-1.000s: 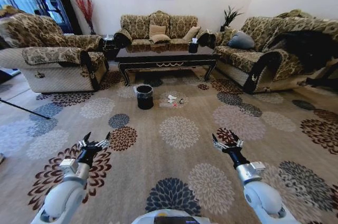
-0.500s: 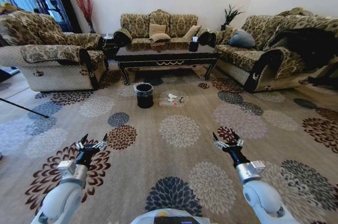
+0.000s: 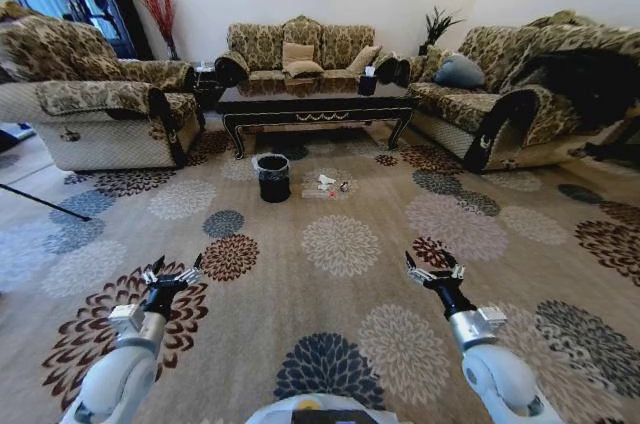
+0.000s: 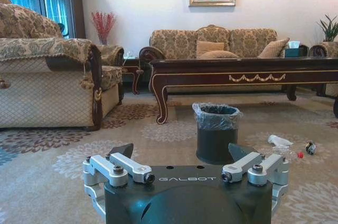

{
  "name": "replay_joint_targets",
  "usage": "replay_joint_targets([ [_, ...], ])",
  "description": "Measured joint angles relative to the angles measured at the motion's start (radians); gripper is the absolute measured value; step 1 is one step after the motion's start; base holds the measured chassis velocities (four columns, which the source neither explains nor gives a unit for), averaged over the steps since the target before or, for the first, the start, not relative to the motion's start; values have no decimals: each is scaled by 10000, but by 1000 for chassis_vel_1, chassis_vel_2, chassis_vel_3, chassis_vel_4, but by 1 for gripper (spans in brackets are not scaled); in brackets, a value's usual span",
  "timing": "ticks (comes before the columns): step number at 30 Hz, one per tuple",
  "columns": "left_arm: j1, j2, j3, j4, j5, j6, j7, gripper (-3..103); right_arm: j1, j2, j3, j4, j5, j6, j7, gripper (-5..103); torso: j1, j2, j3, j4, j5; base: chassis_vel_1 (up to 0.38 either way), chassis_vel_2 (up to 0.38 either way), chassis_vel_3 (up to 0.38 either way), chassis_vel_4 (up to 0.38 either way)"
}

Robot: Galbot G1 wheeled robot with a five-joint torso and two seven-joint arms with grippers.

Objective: Move to the front of the table and pick up the trash from the floor, then place it into the trash bin.

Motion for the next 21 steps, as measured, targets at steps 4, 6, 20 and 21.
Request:
replay_joint_targets([
  [4,5,-19,-31,-3,-10,6,-16,100,-54,31,8,14,-140,113,24,100,-35,-140,-103,0,0,0,0,0,0],
  [6,7,-19,-45,-3,-12,6,-19,100,-73,47,20,12,-212,180,68,100,-43,-233,-190,0,0,0,0,0,0],
  [20,218,-78,-208,-61,-14,0,-22,100,-189,256,-39,3,-393,415,89,100,-87,-772,-685,0,0,0,0,0,0],
  [21,229,-78,-222,-62,-16,-3,-18,100,-192,258,-41,3,-404,415,88,100,-86,-809,-723,0,0,0,0,0,0],
])
